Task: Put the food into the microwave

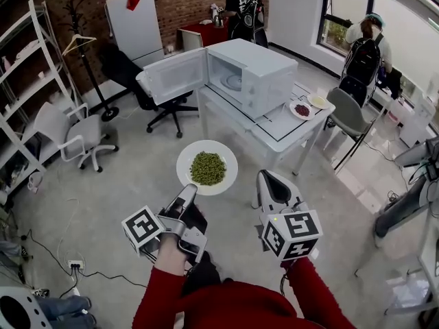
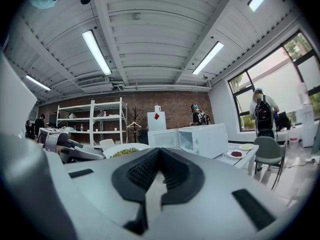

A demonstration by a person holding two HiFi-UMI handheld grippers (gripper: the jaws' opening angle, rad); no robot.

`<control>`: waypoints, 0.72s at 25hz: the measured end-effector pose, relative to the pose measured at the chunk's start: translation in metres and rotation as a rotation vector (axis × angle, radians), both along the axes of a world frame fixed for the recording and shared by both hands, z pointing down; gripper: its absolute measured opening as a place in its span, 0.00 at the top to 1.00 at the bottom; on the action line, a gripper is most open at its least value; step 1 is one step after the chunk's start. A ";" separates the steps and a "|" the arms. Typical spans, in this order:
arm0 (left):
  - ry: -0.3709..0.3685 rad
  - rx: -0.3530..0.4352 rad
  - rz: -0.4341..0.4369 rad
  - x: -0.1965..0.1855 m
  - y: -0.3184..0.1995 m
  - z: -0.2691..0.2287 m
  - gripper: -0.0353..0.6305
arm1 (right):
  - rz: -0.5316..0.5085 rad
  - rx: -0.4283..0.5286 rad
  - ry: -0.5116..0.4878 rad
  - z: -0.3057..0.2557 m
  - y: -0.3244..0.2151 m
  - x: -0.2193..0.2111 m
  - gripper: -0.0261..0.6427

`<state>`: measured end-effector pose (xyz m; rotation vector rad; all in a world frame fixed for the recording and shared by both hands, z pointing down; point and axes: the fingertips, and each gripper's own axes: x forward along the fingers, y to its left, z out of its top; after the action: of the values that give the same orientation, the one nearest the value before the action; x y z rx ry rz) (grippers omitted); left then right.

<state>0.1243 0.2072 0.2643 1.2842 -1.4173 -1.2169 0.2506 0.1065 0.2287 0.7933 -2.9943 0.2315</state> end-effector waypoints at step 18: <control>0.026 0.014 0.019 -0.077 -0.056 0.005 0.91 | 0.023 -0.031 0.045 0.013 -0.044 -0.079 0.94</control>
<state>0.0472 0.1508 0.2688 1.2844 -1.3776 -1.2290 0.1719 0.0624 0.2416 0.8192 -2.9334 0.2569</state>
